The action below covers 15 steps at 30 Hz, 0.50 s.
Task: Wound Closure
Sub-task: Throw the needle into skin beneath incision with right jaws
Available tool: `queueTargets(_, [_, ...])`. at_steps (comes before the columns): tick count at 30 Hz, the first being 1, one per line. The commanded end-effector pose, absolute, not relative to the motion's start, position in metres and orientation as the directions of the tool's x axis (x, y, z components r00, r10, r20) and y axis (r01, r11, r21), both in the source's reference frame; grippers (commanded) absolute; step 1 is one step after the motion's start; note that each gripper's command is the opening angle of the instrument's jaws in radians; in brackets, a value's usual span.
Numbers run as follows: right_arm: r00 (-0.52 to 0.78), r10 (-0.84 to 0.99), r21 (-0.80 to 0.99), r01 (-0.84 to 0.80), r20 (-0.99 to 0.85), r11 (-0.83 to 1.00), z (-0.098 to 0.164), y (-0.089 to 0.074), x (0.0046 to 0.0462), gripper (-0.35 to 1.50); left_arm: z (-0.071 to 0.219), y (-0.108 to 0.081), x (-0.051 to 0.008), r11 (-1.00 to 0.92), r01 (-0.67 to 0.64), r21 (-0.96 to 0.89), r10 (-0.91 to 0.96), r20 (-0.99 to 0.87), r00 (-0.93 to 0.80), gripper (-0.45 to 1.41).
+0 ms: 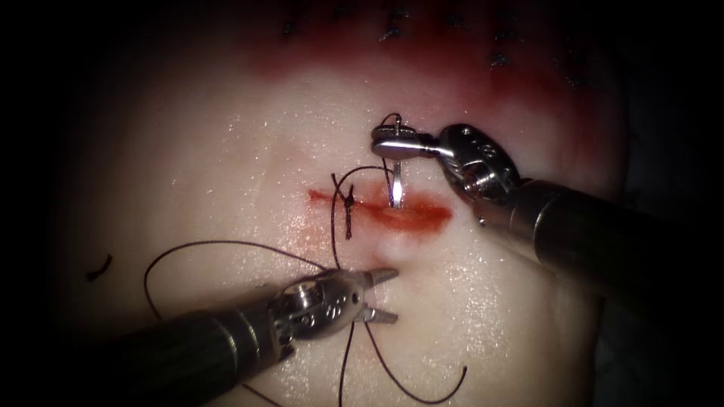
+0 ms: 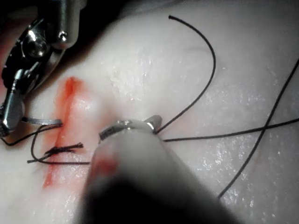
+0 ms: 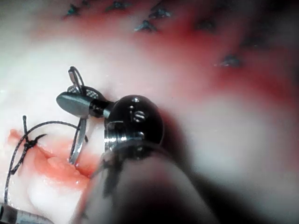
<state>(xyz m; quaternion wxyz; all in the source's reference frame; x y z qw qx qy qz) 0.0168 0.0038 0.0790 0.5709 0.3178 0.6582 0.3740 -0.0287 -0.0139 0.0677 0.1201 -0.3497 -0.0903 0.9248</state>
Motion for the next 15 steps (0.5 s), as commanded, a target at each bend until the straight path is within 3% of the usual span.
queueTargets(1, [-0.144, 0.865, 0.874, 0.003, -0.48, 0.486, 0.0793, 0.0037, 0.0176, -0.35, 0.0682, -0.0137, -0.0293, -0.955, -0.158, -0.25, 0.284, -0.626, -0.726, 0.55])
queueTargets(15, [-0.128, 0.942, 0.945, 0.063, -0.31, 0.32, 0.078, 0.0003, 0.0189, -0.35, 0.0683, -0.0136, -0.0293, -0.955, -0.158, -0.25, 0.284, -0.627, -0.726, 0.55])
